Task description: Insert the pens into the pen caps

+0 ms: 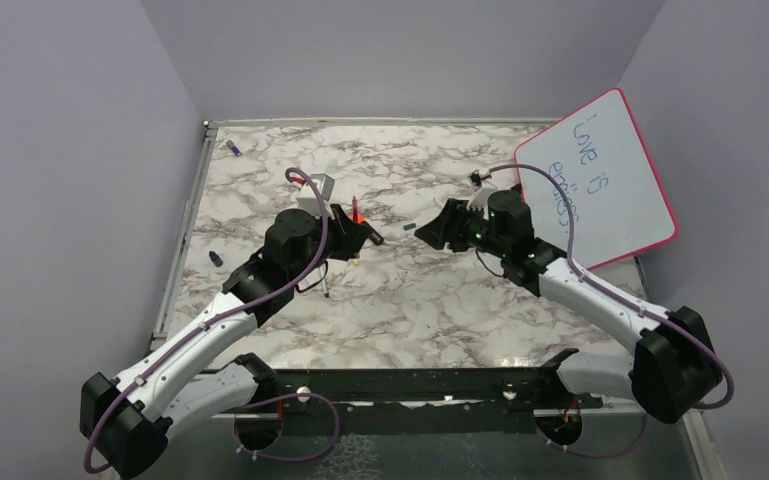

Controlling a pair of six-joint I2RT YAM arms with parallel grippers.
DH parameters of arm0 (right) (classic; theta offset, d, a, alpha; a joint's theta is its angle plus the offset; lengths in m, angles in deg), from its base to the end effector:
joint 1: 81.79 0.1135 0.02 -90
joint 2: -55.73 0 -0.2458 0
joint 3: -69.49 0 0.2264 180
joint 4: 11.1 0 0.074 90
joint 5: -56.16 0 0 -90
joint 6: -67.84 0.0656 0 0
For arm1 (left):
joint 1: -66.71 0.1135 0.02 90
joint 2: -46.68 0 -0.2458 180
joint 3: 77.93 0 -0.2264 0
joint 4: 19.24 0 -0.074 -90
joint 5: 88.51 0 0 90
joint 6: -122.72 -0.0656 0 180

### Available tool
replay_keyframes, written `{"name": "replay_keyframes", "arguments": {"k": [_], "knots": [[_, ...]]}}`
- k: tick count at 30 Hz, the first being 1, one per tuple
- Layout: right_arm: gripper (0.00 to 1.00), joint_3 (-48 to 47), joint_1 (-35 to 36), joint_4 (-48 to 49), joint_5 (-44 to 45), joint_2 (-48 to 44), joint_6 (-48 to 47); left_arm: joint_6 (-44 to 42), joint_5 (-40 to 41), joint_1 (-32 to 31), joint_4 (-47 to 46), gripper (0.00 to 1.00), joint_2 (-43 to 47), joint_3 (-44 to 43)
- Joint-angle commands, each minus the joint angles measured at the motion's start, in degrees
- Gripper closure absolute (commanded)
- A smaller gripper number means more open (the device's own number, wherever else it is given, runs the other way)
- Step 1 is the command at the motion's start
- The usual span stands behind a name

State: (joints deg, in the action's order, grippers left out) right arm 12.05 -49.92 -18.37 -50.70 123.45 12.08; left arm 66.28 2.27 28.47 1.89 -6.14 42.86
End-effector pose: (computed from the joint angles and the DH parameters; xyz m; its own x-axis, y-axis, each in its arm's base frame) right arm 0.2277 0.1640 0.2593 -0.6281 0.2435 -0.7390 -0.4678 0.6408 0.6088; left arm 0.1823 -0.1426 0.2990 -0.5029 -0.3074 -0.8078 0.3966 0.7483 -0.5317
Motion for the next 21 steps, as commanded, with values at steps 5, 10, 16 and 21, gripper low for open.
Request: {"name": "replay_keyframes", "arguments": {"k": [5,10,16,21], "knots": [[0.40,-14.22,0.22,-11.53,16.35,21.92,-1.04,-8.18,-6.88,0.01,-3.43,1.00,-0.20,1.12],[0.41,-27.23,0.21,-14.82,24.08,36.26,-3.66,-8.73,-6.95,0.01,-2.24,1.00,-0.04,1.65],[0.41,-38.69,0.22,-19.55,28.95,47.69,-5.23,-9.26,-5.66,0.11,-1.46,1.00,-0.28,2.22],[0.41,-41.09,0.20,-19.64,30.87,51.24,-6.27,-9.39,-3.86,0.09,-1.72,1.00,-1.39,2.25]]}}
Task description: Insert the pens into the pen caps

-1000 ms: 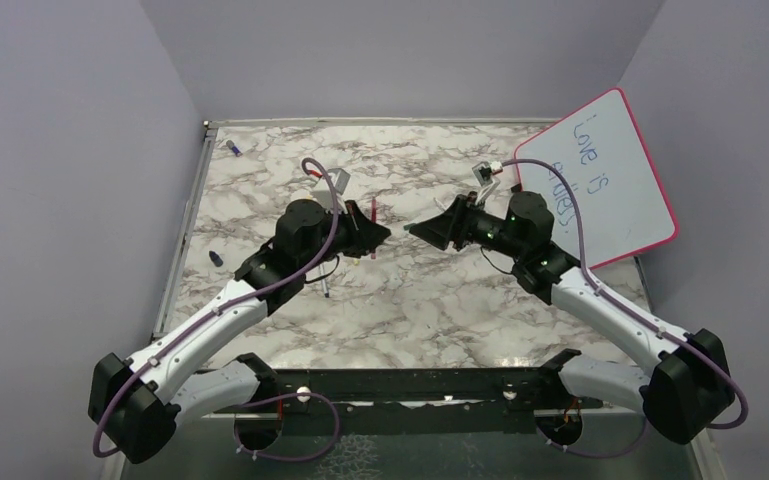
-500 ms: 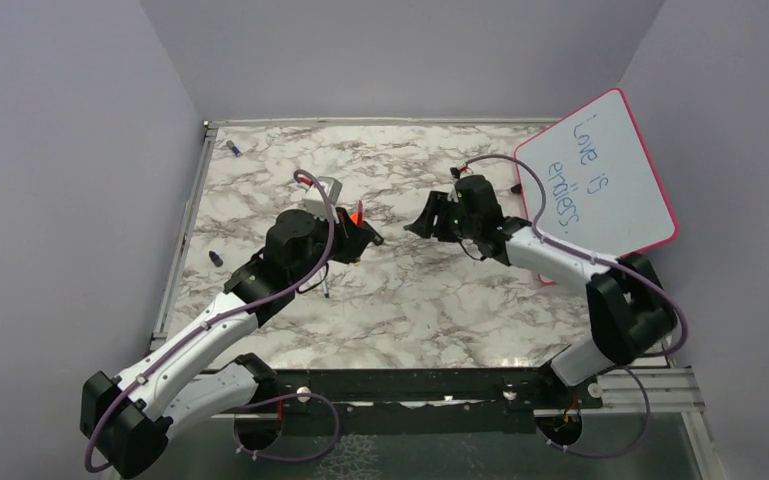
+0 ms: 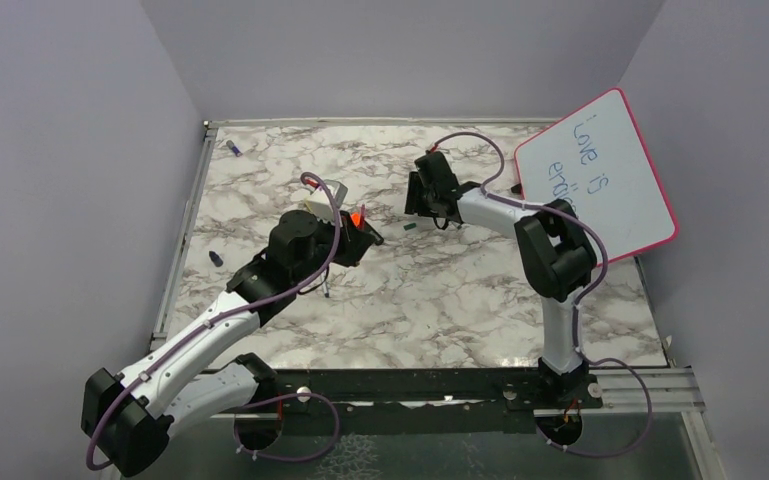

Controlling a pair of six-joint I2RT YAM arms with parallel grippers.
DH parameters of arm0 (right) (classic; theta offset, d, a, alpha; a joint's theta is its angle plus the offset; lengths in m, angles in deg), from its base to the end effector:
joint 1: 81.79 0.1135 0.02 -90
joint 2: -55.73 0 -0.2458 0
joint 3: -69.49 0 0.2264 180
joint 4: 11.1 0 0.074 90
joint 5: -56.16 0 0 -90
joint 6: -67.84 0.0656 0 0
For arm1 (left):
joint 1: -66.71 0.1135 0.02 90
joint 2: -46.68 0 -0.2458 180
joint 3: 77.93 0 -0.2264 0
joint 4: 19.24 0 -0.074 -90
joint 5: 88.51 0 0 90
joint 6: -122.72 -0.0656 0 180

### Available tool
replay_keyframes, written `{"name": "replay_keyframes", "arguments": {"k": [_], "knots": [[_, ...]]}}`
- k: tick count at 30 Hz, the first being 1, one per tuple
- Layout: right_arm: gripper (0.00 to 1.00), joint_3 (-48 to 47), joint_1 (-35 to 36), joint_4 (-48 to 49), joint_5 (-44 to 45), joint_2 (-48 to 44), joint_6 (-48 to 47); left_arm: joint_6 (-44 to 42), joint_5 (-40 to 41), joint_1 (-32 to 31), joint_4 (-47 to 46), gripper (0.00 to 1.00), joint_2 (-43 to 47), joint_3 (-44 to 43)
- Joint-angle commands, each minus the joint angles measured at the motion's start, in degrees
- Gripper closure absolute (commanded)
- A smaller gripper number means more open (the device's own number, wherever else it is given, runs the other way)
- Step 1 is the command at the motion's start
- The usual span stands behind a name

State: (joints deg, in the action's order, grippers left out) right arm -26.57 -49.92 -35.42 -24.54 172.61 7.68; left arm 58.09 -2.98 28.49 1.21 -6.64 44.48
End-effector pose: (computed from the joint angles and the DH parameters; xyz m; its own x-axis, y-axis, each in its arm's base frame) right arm 0.3798 0.2236 0.1539 -0.7333 0.1223 -0.6689 -0.0685 0.9654 0.2516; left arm 0.1798 -0.1481 0.2886 -0.4873 -0.1600 -0.8585 0.5167 0.7397 -0.4311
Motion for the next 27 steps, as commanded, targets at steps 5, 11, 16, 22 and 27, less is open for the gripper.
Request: {"name": "replay_keyframes", "arguments": {"k": [5,11,16,22,27], "knots": [[0.41,-3.79,0.21,-3.62,4.26,4.45,-4.57,-1.48,1.48,0.12,-1.37,1.00,-2.23,0.29],[0.41,-6.90,0.20,-6.36,2.85,7.22,-7.06,-1.59,2.48,0.08,-1.18,1.00,-2.31,0.33],[0.42,-6.89,0.28,-8.20,-5.28,7.31,-12.70,-1.65,3.02,0.17,-0.69,1.00,-2.25,-0.13],[0.42,-5.62,0.82,-13.63,0.30,6.81,-13.25,-1.03,5.30,0.12,-0.48,1.00,-1.95,0.55],[0.48,-2.46,0.82,-15.78,4.41,4.64,-13.08,-0.69,5.72,0.15,-0.45,1.00,-1.74,0.89]]}}
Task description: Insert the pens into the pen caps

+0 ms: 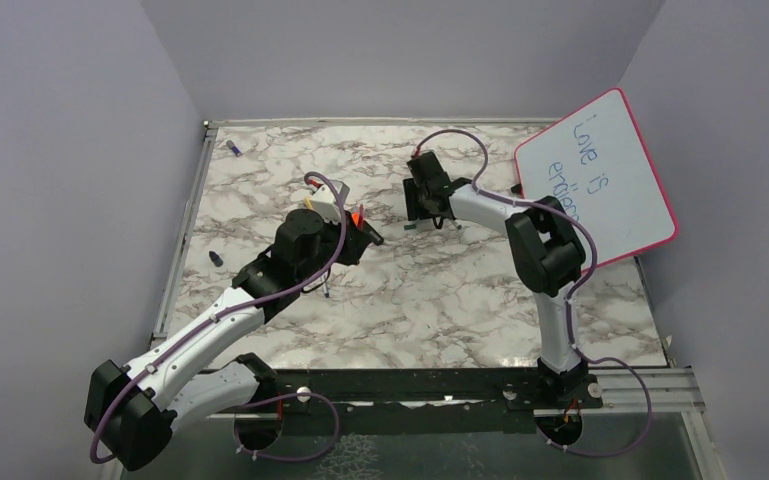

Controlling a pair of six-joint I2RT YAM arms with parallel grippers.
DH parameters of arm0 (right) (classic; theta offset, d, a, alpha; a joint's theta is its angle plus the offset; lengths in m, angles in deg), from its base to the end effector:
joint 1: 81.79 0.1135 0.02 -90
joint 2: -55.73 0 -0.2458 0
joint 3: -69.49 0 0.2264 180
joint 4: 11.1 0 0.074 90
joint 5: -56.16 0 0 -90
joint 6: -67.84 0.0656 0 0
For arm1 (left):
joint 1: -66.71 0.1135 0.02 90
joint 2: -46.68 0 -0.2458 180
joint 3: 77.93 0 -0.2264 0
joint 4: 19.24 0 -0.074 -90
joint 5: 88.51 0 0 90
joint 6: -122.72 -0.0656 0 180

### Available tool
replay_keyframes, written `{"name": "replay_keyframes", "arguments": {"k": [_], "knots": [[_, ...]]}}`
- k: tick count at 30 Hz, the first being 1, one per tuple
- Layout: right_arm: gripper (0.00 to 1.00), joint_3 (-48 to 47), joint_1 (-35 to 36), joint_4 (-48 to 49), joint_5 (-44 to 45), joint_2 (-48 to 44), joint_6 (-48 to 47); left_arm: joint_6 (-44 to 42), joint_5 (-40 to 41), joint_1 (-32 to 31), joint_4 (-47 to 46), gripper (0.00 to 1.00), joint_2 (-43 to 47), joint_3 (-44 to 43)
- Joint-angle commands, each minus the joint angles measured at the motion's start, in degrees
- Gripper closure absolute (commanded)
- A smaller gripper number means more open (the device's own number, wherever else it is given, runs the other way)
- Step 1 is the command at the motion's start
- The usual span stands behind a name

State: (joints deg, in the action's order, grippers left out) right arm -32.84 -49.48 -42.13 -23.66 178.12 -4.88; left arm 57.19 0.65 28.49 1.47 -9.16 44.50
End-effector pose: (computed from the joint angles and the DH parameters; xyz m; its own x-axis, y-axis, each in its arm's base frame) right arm 0.3877 0.2315 0.1356 -0.7564 -0.1324 -0.6406 -0.2174 0.9745 0.0553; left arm 0.1882 -0.1494 0.2783 -0.4933 -0.1387 -0.8587 0.4671 0.7905 -0.3960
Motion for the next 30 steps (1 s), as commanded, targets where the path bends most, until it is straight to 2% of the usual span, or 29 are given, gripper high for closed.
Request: {"name": "replay_keyframes", "arguments": {"k": [1,7,13,22,30], "knots": [[0.48,4.75,0.41,-8.86,3.95,-1.58,-0.49,0.23,2.22,0.16,-0.62,1.00,0.81,0.89],[0.49,10.57,0.41,-7.59,3.01,-6.10,0.16,0.06,3.41,0.21,0.37,1.00,0.90,0.98],[0.62,14.95,0.43,-4.29,1.08,-8.04,-0.20,0.22,3.74,0.16,0.54,1.00,0.91,1.73],[0.58,10.59,0.39,-1.64,0.70,-5.91,-2.37,0.27,3.94,0.16,0.45,1.00,-0.51,1.73],[0.61,5.57,0.40,-0.66,-0.49,-1.91,-5.31,-0.20,4.39,0.16,0.50,1.00,-1.34,1.33]]}}
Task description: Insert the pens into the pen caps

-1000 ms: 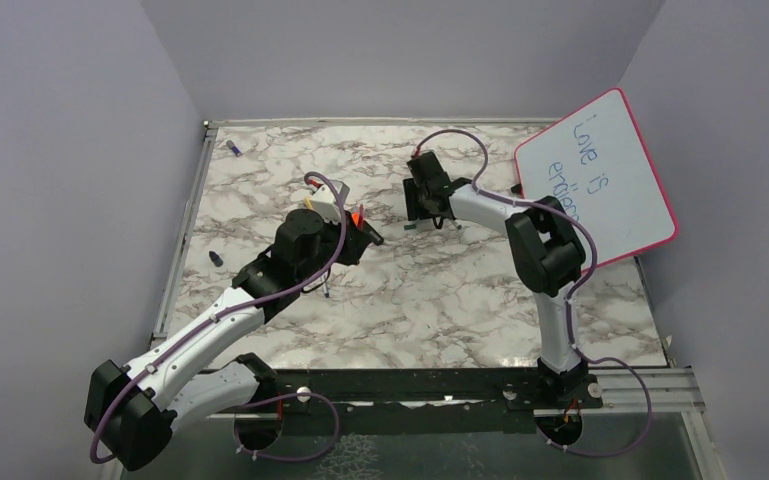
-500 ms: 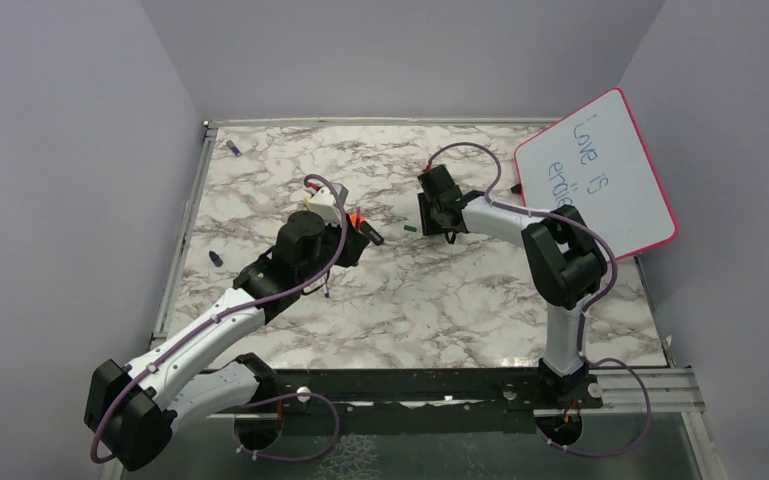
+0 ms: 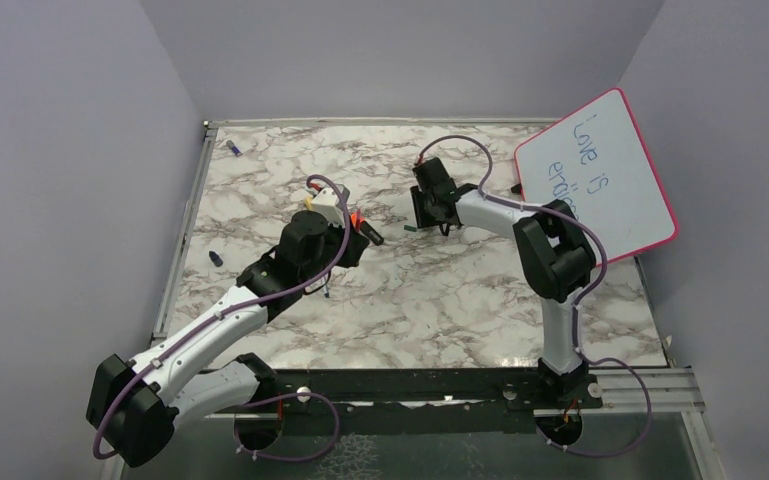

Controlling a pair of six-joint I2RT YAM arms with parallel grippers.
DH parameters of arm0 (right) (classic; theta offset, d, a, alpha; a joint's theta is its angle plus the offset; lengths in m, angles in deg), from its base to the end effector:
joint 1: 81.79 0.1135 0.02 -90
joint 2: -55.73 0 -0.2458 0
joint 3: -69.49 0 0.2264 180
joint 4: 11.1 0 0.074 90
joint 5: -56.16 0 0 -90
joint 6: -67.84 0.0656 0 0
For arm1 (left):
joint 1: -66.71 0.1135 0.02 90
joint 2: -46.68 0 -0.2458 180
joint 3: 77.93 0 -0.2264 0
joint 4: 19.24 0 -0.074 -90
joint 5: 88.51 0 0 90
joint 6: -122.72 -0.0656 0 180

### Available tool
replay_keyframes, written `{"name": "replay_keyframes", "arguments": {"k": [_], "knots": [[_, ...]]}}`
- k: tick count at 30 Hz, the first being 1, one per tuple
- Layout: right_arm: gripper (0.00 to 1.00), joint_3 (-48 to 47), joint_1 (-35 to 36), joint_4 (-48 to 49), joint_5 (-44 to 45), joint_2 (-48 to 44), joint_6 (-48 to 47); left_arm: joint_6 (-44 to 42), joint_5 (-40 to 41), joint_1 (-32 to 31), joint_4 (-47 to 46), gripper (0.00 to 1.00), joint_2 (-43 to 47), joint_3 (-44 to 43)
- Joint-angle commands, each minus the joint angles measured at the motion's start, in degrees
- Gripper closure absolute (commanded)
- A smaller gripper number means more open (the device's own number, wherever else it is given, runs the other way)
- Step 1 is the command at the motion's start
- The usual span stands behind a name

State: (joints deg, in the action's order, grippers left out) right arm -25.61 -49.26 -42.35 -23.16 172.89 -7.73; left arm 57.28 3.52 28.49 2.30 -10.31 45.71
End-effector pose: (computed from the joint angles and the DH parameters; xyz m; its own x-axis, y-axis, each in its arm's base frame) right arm 0.3647 0.2182 0.1361 -0.7632 -0.1963 -0.6157 -0.2529 0.9675 0.0050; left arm 0.1913 -0.1477 0.2645 -0.5159 -0.1224 -0.8478 0.4157 0.8296 -0.3728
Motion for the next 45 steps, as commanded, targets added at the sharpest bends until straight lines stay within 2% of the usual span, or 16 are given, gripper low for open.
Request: {"name": "replay_keyframes", "arguments": {"k": [1,11,13,19,26,30,37,45], "knots": [[0.63,-2.17,0.20,-0.84,-0.82,3.78,-2.74,-0.27,1.62,0.16,-0.29,1.00,-0.16,0.12],[0.84,-3.20,0.23,-5.41,0.86,5.55,-3.38,-0.38,1.07,0.16,-0.50,1.00,-0.49,0.26],[0.85,-2.08,0.36,-5.97,0.95,4.09,-2.58,-0.39,0.88,0.17,-0.38,1.00,-0.33,0.28],[0.85,7.81,2.53,-5.99,-0.21,-4.12,1.39,-0.13,0.45,0.17,-0.37,1.00,0.68,0.68],[0.85,21.81,7.52,-6.32,-3.19,-11.69,11.35,0.05,-0.13,0.17,-1.04,1.00,0.89,0.92],[0.83,26.82,8.88,-5.63,-3.92,-15.69,15.69,0.13,-0.10,0.16,-1.00,1.00,1.27,1.37],[0.73,24.50,9.04,-6.83,-1.75,-13.63,14.97,0.06,-0.18,0.16,-1.16,1.00,0.82,1.25],[0.71,20.57,9.10,-9.69,4.07,-10.00,14.26,-0.12,0.18,0.17,-0.81,1.00,0.58,1.18]]}}
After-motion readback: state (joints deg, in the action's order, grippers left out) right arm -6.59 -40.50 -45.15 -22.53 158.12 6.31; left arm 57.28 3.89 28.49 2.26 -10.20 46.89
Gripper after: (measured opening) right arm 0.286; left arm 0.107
